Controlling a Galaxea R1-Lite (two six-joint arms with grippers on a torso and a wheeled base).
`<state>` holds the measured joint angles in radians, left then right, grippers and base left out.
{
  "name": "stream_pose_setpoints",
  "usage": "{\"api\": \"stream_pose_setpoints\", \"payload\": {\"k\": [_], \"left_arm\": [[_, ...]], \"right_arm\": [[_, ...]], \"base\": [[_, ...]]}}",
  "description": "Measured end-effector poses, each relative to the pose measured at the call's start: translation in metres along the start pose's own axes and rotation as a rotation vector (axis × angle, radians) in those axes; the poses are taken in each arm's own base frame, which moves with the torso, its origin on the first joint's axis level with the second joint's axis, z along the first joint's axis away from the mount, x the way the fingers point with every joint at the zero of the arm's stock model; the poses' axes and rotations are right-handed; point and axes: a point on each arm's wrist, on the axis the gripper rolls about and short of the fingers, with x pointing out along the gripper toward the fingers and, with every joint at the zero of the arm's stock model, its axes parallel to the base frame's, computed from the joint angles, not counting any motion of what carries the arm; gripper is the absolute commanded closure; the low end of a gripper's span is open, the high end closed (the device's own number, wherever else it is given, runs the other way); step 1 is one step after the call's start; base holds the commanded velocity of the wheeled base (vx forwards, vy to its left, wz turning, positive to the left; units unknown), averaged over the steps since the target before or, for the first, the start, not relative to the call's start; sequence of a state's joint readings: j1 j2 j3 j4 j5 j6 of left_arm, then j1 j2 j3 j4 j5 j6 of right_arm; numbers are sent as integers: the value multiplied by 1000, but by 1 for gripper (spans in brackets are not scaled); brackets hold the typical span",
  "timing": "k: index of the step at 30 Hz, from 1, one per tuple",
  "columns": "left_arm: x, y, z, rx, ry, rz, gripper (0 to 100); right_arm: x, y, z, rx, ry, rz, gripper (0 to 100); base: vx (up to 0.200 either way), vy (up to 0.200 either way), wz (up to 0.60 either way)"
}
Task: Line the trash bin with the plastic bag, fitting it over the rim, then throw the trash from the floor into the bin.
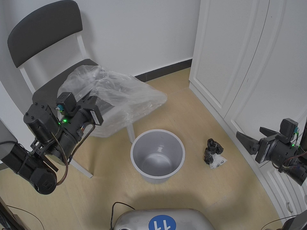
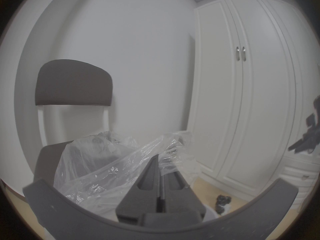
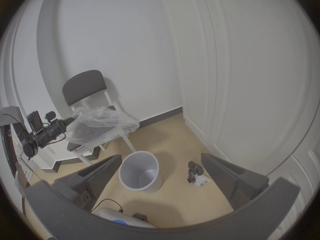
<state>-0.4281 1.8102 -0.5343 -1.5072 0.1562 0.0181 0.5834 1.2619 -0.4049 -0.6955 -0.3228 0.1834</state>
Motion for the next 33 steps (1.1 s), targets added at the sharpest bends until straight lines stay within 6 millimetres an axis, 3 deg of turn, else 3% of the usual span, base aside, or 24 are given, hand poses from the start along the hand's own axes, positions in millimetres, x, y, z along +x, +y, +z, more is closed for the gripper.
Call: {"api": "stream_pose_setpoints", "payload": {"k": [5, 11, 20, 33], "left_arm": [[-10, -29, 12, -50, -13, -82, 100], [-21, -42, 25, -93, 5, -136, 100], [-31, -46, 41, -123, -29, -163, 100], [-34, -48, 43, -127, -35, -175, 100]], "right_arm": [[1, 4, -12, -20, 51, 25, 0], [3, 8, -25, -35, 105, 50, 0], [5, 15, -39, -23, 165, 74, 0], [-1, 26, -53, -55, 224, 149, 0]], "base": [[0, 0, 0], [0, 0, 0], [0, 0, 0], [0, 0, 0]]}}
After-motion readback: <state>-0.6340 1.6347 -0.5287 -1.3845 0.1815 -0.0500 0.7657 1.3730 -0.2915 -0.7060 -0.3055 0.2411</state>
